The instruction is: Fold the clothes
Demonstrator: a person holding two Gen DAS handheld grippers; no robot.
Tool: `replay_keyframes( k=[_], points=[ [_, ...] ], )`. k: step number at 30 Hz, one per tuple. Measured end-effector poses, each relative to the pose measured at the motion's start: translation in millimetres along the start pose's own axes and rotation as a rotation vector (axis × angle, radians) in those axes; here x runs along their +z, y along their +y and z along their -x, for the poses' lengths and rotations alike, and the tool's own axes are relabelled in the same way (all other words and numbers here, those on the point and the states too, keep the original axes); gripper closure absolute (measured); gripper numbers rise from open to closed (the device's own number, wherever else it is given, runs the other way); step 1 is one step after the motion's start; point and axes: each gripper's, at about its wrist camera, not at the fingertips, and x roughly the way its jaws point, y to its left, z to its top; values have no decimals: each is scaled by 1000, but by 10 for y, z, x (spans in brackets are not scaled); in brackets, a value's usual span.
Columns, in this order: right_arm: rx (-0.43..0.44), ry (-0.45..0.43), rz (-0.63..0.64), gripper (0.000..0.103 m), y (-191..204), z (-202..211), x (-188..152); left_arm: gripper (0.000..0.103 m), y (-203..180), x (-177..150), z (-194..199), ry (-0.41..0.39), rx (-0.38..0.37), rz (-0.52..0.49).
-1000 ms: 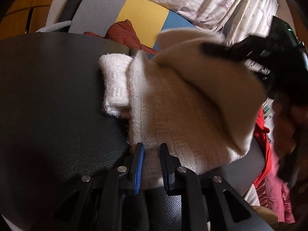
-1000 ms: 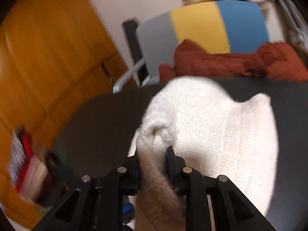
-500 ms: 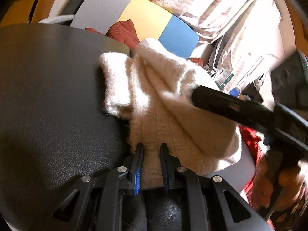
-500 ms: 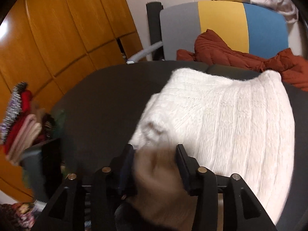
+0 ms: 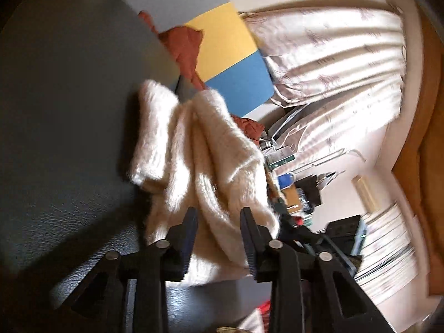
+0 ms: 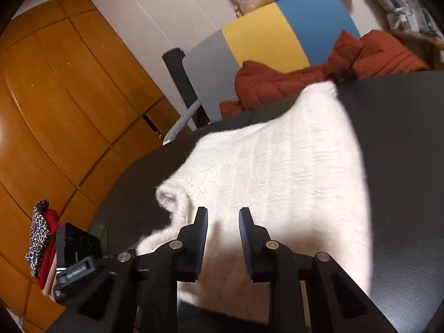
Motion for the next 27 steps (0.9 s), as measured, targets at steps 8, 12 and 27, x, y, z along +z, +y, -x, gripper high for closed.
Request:
replay_keyframes(
  k=[8, 12, 27],
  points=[
    [38, 148, 173, 78, 343, -720, 30, 61, 254, 6, -167, 88, -65, 163],
    [77, 201, 286, 78, 423, -822, -100, 60, 390, -19, -106, 53, -138, 235],
    [70, 188, 400, 70, 453, -593, -440, 54, 95, 96, -376, 176, 112, 178]
  ],
)
